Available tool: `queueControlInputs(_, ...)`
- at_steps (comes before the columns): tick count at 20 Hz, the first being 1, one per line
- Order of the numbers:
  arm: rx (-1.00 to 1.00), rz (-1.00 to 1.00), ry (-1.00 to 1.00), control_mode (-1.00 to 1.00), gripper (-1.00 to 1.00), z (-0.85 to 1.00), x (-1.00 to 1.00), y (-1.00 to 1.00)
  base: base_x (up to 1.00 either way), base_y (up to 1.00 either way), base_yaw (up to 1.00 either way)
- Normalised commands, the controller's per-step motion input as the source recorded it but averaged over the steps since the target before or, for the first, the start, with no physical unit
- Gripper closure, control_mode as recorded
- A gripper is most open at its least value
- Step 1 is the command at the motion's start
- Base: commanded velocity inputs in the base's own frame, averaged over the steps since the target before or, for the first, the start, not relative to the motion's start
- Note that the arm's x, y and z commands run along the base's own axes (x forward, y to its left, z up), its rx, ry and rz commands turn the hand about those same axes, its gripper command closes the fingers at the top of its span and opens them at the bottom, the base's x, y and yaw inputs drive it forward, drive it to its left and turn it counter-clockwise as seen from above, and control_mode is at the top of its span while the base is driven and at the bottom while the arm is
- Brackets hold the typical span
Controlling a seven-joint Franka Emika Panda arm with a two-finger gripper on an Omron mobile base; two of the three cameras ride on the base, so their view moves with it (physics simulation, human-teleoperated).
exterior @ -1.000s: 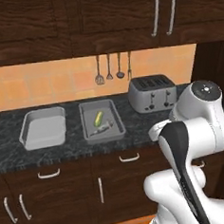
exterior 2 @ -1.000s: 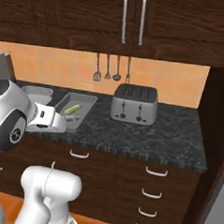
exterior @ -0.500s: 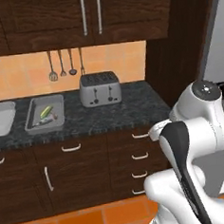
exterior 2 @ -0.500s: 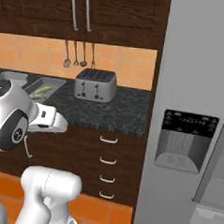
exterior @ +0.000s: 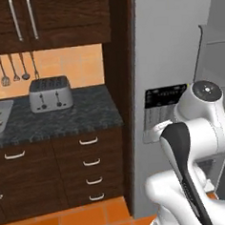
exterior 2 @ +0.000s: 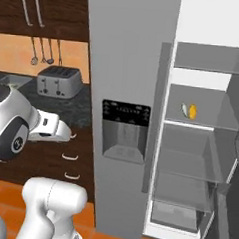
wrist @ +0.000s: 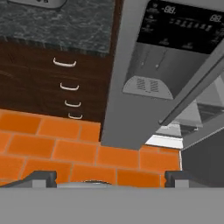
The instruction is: Place one corn and one fish in each tupperware on the nearby counter, to pack two identical lunches.
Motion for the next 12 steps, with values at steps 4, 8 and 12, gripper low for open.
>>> queueControlInputs(4,0.00,0.00,0.00,1.00,-1.00,0.00,0.00,0.00,0.19,-1.00,0.00)
queueControlInputs(8,0.00,0.00,0.00,1.00,-1.00,0.00,0.00,0.00,0.33,-0.96,0.00)
queueControlInputs(12,0.00,0.00,0.00,1.00,-1.00,0.00,0.00,0.00,0.49,-0.80,0.00)
